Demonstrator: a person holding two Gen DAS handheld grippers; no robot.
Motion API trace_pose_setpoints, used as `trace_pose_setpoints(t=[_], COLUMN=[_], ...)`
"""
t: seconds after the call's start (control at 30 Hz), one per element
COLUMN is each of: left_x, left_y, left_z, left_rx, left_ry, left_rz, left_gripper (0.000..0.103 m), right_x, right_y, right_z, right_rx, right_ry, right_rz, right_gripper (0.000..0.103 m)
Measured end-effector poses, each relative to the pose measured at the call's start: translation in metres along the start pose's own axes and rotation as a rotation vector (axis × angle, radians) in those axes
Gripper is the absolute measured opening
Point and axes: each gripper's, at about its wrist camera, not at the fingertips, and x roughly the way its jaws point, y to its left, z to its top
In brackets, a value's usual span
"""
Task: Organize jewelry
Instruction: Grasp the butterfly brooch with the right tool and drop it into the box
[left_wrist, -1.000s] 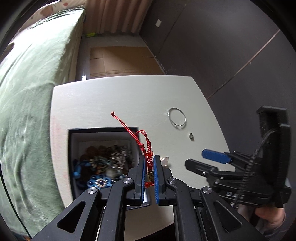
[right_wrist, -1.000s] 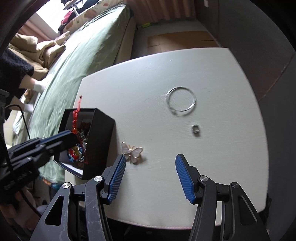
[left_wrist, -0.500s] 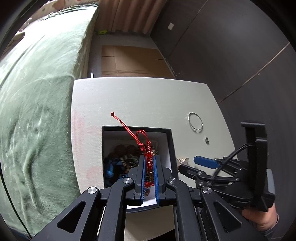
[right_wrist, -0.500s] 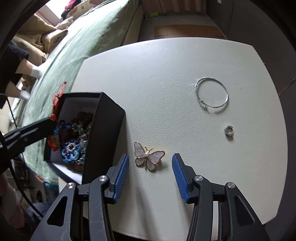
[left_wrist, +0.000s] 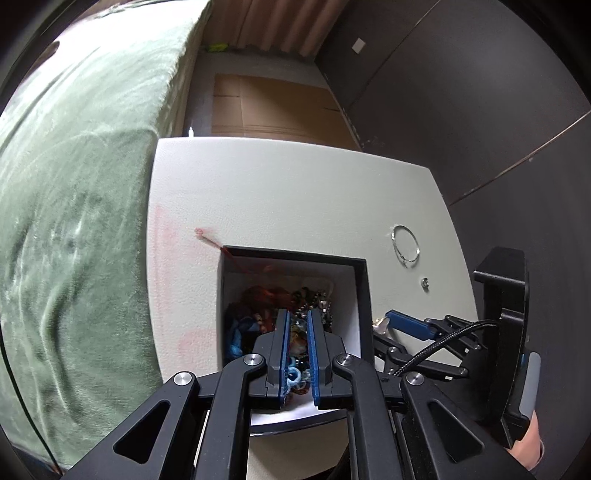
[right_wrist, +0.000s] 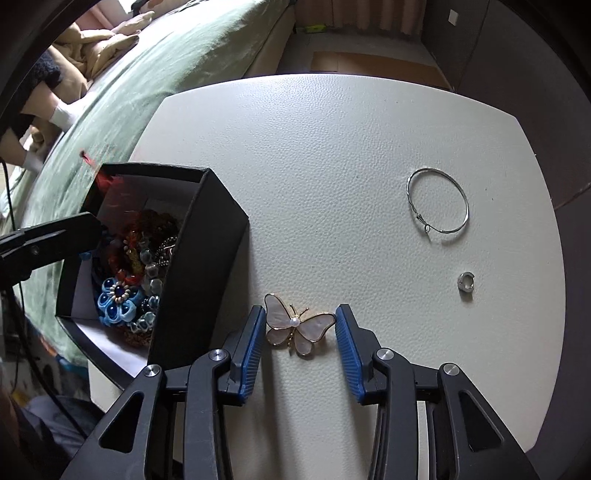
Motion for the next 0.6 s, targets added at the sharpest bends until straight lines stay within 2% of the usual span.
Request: trace_pose_setpoints(t=[0.03, 0.1, 0.17, 0.23, 0.4, 0.6], left_x=[0.0, -0.002, -0.005, -0.01, -0.02, -0.024], left_y=[0.0, -0.001, -0.001, 0.0, 0.009, 0.023], left_z=[0.0, 0.0, 0.001, 0.002, 0.002, 0.002], left_rx=[-0.002, 0.0, -0.002, -0.009, -0.035, -0.068], left_ry=[0.001, -0.004, -0.018, -0.039, -0.062, -0.064], left_rz=[-0.005, -0.006, -0.003, -0.01, -0.026, -0.011], left_gripper=[0.013, 0.025, 0.047, 0.055, 0.056, 0.056], right_x=[-0.001, -0.006, -0.013, -0.022, -0.039, -0.057], right_y=[0.0, -0.002, -0.004, -0.008, -0.012, -0.005], right_z=[-0.001, -0.001, -0.003, -0.005, -0.005, -0.003], right_rx=[0.002, 0.011, 0.023, 0.037, 0.064, 0.076], right_ry=[0.0, -0.009, -0.026, -0.044, -0.08, -0.122], right_rz=[0.004, 0.02, 0.026, 0.038, 0.095, 0.149], right_gripper=[0.038, 0.038, 0.038, 0.038, 0.038, 0.039])
